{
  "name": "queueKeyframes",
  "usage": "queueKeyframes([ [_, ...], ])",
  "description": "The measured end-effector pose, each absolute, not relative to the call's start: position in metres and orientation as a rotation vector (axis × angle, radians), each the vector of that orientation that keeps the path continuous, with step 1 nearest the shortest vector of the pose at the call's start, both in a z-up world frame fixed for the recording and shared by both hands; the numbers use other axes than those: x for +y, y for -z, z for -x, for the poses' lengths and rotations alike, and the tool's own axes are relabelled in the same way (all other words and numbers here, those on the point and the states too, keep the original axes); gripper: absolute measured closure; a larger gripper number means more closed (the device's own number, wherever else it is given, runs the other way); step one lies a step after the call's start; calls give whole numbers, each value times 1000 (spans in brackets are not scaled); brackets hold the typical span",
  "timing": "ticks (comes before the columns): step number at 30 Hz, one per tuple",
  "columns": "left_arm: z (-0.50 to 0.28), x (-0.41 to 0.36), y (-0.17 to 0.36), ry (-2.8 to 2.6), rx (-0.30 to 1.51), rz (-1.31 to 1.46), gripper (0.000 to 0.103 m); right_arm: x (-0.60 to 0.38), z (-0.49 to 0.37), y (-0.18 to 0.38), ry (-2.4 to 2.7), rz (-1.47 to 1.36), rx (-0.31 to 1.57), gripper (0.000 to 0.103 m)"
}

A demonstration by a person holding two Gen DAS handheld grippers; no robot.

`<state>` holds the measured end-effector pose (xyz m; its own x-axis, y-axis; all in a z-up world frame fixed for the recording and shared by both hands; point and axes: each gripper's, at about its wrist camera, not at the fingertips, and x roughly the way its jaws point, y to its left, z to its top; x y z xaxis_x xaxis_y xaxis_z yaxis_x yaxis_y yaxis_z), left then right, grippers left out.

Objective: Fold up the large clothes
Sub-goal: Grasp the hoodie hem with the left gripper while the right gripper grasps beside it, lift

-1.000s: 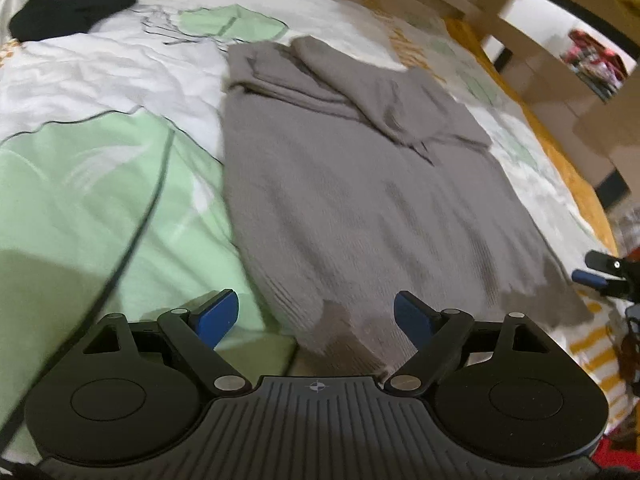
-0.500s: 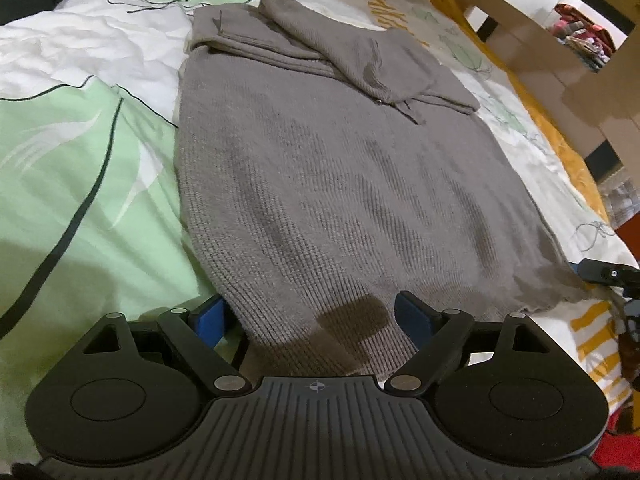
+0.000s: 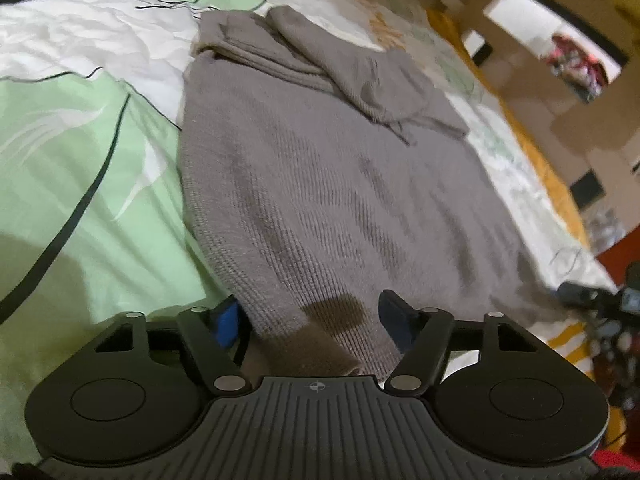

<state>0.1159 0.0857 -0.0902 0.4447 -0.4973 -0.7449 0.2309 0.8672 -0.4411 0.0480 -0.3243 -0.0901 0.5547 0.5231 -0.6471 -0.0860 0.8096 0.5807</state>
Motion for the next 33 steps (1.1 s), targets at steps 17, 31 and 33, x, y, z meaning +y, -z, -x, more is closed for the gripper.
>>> queueKeyframes([
  [17, -117, 104, 88, 437, 1029, 407, 96, -321, -53, 88, -301, -489, 987, 35],
  [31, -119, 143, 51, 478, 763, 707, 96, -358, -59, 66, -411, -751, 788, 82],
  [33, -126, 143, 43, 478, 719, 718, 96, -360, -65, 56, -419, -761, 733, 82],
])
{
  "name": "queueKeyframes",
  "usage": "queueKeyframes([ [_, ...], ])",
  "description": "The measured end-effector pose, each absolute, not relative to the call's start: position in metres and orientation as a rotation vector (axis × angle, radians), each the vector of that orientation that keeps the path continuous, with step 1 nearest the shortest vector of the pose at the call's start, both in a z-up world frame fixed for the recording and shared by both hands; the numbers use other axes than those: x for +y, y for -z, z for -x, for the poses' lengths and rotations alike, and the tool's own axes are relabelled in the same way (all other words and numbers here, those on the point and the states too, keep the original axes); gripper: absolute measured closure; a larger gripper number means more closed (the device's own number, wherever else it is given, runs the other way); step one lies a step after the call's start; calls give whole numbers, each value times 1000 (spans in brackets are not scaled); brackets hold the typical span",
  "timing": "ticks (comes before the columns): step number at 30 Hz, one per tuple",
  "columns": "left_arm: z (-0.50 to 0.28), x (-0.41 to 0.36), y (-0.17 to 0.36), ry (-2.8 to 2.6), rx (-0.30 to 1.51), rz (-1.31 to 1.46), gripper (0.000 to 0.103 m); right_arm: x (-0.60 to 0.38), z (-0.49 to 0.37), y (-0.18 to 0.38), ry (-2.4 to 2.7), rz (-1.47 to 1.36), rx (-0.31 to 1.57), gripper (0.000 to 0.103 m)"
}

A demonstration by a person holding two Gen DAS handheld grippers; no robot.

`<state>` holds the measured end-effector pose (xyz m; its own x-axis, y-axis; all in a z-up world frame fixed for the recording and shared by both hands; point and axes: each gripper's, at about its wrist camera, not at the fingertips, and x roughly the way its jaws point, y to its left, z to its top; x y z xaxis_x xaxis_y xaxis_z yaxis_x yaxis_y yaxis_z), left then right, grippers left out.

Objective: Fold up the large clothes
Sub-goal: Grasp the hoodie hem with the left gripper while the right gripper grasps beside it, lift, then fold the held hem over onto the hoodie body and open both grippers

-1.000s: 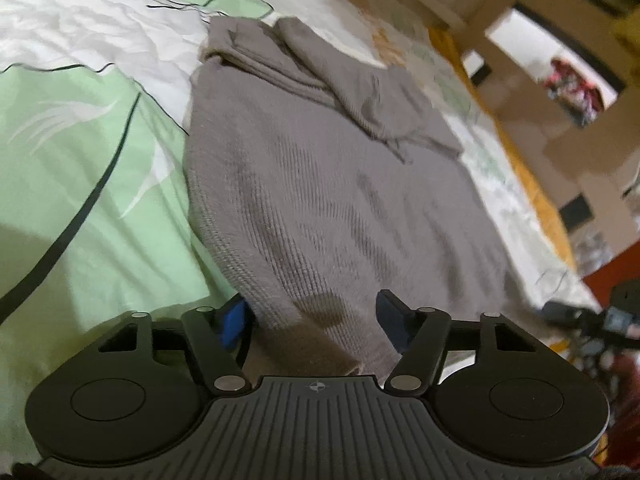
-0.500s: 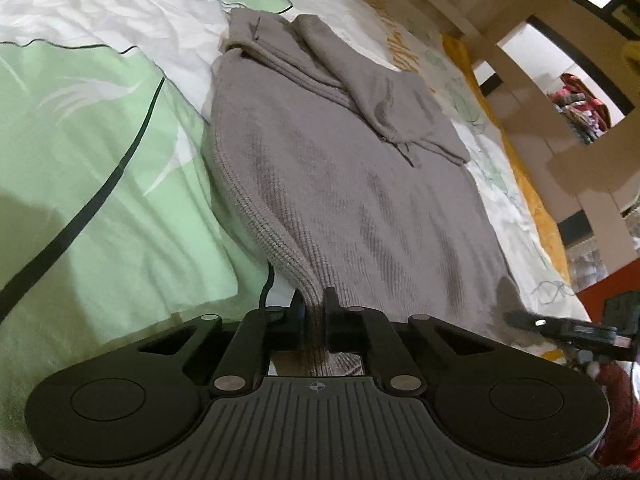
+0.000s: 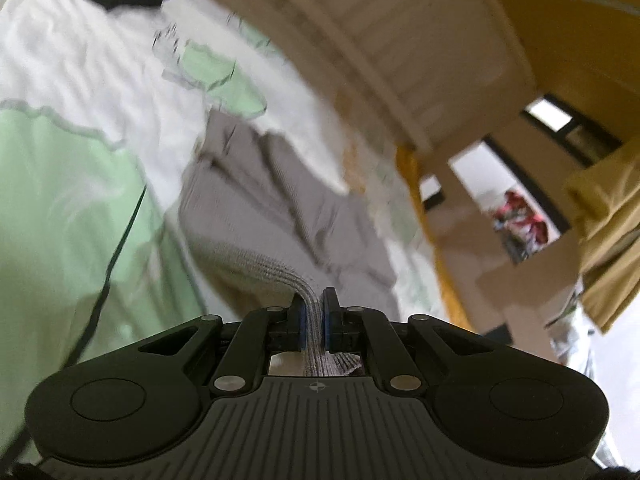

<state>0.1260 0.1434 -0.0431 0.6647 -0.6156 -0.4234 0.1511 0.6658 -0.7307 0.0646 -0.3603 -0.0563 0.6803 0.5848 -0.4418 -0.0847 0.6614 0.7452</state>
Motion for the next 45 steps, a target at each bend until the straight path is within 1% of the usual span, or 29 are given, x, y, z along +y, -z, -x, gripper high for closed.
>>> queueKeyframes([
  [5, -159, 146, 29, 488, 644, 759, 96, -368, -88, 36, -422, -745, 639, 82],
  [9, -190, 141, 14, 491, 583, 733, 96, -373, -117, 19, -407, -717, 576, 83],
  [17, -266, 129, -2, 478, 525, 691, 96, -379, -189, 7, -385, -681, 527, 83],
  [24, -337, 113, 16, 442, 565, 635, 96, -388, -271, 23, -304, -665, 541, 84],
  [31, -394, 97, 58, 347, 645, 547, 94, -389, -344, 68, -223, -661, 625, 83],
  [33, -406, 96, 73, 337, 693, 548, 86, -385, -357, 82, -197, -644, 660, 77],
  [34, -408, 97, 81, 335, 712, 564, 72, -383, -361, 88, -184, -634, 671, 76],
  [35, -409, 100, 86, 335, 717, 587, 54, -381, -364, 93, -187, -627, 677, 71],
  [36, -408, 103, 89, 327, 708, 612, 45, -382, -367, 97, -190, -624, 677, 56],
  [37, -403, 107, 89, 321, 684, 638, 32, -381, -367, 100, -189, -620, 671, 47],
  [38, -401, 109, 87, 314, 661, 654, 29, -381, -364, 101, -181, -614, 652, 28],
  [39, -396, 111, 83, 307, 638, 655, 28, -381, -361, 99, -174, -604, 627, 21],
  [41, -384, 108, 69, 295, 605, 595, 18, -381, -352, 92, -172, -575, 587, 21],
  [44, -363, 89, 45, 304, 577, 445, 10, -372, -336, 75, -166, -476, 544, 21],
  [45, -356, 80, 39, 309, 564, 398, 9, -365, -330, 70, -169, -431, 531, 19],
])
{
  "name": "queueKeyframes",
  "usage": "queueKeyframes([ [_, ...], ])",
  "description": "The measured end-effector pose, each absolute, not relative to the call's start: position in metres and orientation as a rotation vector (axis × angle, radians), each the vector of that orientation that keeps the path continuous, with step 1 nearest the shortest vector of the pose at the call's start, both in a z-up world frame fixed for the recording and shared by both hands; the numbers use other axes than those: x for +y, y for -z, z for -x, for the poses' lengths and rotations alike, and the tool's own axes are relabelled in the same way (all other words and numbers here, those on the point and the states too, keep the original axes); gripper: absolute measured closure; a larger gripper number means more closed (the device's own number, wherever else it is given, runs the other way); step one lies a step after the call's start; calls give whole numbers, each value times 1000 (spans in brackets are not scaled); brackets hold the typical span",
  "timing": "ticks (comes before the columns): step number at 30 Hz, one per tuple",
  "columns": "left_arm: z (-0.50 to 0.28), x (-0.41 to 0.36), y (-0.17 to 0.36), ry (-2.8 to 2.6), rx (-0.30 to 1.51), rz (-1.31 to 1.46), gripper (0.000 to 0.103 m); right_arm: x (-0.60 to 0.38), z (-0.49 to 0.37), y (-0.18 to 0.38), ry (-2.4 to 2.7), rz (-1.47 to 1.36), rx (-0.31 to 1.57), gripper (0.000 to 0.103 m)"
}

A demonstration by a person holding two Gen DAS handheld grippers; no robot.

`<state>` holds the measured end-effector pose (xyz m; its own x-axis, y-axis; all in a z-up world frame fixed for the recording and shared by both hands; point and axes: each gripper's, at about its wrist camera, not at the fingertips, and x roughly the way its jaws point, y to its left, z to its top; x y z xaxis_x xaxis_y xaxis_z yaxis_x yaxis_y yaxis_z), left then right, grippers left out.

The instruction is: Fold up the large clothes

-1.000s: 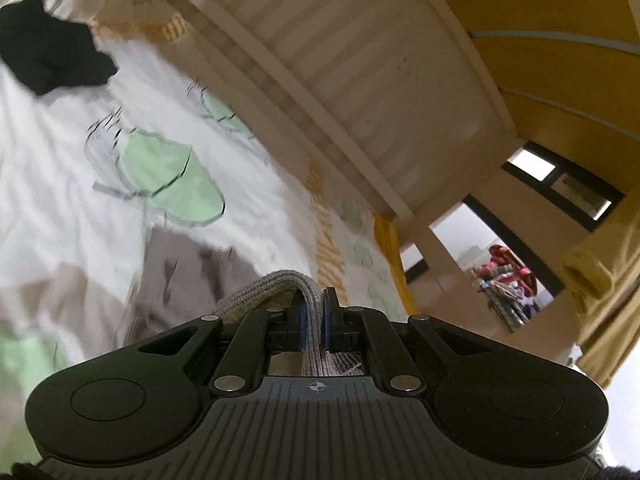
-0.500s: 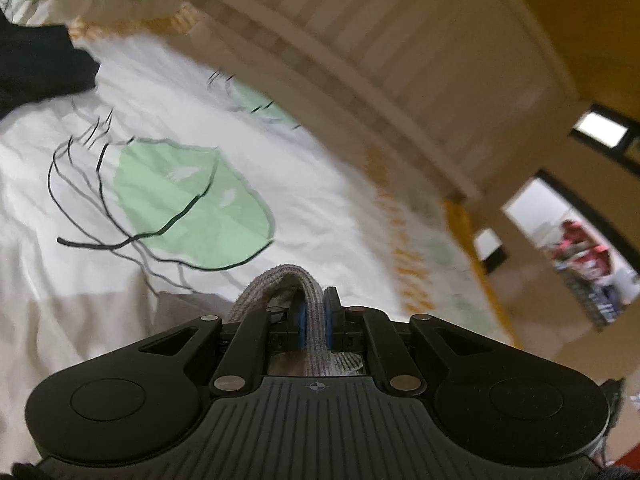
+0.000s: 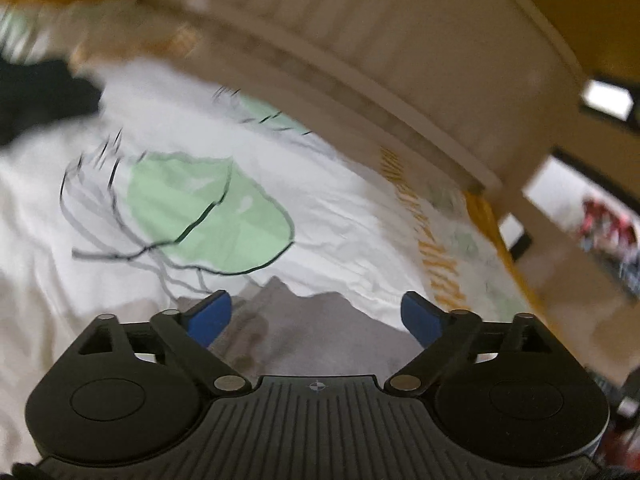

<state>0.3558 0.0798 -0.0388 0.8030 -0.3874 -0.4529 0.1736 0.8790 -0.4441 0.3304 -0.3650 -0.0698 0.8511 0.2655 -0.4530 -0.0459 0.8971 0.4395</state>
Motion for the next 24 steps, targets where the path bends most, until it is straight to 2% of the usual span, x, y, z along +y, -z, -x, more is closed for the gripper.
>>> queueKeyframes([
  [3, -342, 46, 28, 323, 555, 251, 6, -339, -317, 61, -191, -315, 513, 14],
  [10, -350, -5, 52, 327, 594, 32, 6, -266, -317, 65, -268, -86, 552, 14],
  [15, -379, 8, 88, 203, 677, -6, 6, -252, -345, 84, -218, 1, 584, 14],
  [17, -389, 23, 106, 221, 700, 27, 1, -260, -356, 97, -158, -4, 616, 15],
  [19, -387, 34, 116, 256, 652, 80, 0, -272, -364, 113, -108, -15, 646, 13],
  [20, -385, 35, 119, 259, 634, 89, 0, -280, -365, 123, -115, -54, 647, 8],
  [24, -385, 32, 122, 253, 609, 75, 0, -287, -359, 130, -120, -103, 610, 6],
])
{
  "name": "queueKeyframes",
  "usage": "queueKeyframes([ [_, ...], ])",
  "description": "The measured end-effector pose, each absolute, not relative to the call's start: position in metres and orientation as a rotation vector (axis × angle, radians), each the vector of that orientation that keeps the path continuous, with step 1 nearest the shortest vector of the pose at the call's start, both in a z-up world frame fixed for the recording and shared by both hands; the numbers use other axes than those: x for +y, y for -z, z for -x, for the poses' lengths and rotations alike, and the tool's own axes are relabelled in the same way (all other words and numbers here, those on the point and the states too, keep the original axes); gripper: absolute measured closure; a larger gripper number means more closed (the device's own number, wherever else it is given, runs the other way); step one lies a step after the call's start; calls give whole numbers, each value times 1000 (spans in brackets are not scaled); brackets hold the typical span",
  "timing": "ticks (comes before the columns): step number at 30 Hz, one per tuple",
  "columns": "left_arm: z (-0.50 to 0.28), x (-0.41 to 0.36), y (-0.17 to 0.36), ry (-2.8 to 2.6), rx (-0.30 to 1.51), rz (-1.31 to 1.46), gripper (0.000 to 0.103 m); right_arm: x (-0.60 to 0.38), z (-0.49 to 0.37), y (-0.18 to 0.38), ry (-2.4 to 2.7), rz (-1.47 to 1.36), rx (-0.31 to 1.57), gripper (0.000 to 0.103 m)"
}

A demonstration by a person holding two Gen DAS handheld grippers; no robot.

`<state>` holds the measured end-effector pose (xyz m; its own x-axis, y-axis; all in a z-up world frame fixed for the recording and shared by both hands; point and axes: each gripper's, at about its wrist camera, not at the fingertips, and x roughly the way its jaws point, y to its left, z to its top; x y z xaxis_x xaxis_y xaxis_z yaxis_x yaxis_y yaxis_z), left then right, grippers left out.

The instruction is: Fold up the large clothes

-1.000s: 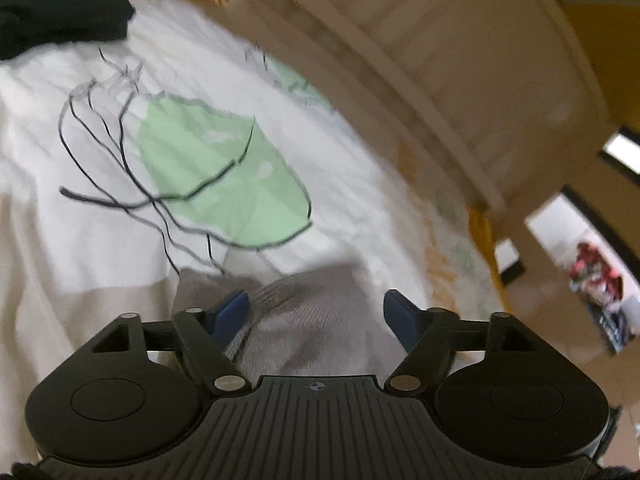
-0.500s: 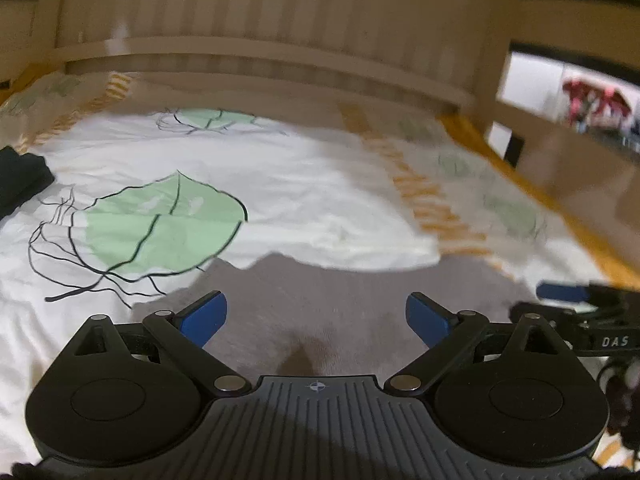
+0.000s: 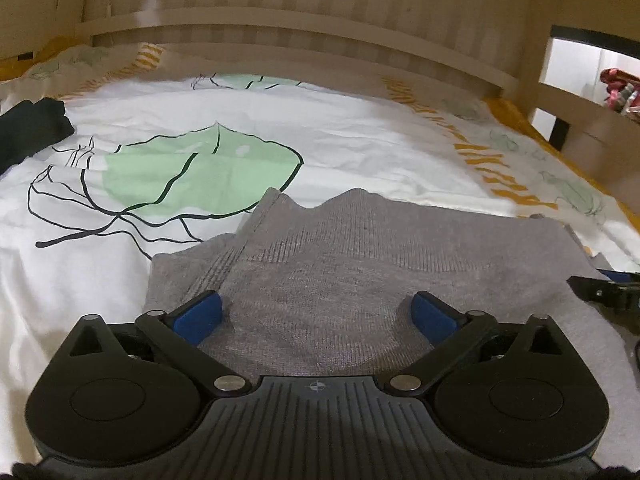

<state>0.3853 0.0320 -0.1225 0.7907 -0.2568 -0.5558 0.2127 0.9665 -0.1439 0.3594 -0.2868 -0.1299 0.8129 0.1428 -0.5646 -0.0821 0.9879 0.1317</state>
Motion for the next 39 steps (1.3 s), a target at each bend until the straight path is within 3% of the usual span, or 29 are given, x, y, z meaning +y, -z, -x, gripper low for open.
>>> queueKeyframes([
  [12, -389, 26, 125, 246, 606, 63, 0, -285, -360, 134, -113, -104, 583, 5],
  [18, -387, 31, 97, 274, 736, 75, 1, -287, -360, 120, -147, -102, 648, 1],
  [27, -298, 78, 80, 297, 762, 158, 1, -324, -261, 83, -186, -295, 601, 1],
  [39, -276, 95, 107, 271, 839, 238, 1, -365, -200, 112, -76, -546, 728, 0],
])
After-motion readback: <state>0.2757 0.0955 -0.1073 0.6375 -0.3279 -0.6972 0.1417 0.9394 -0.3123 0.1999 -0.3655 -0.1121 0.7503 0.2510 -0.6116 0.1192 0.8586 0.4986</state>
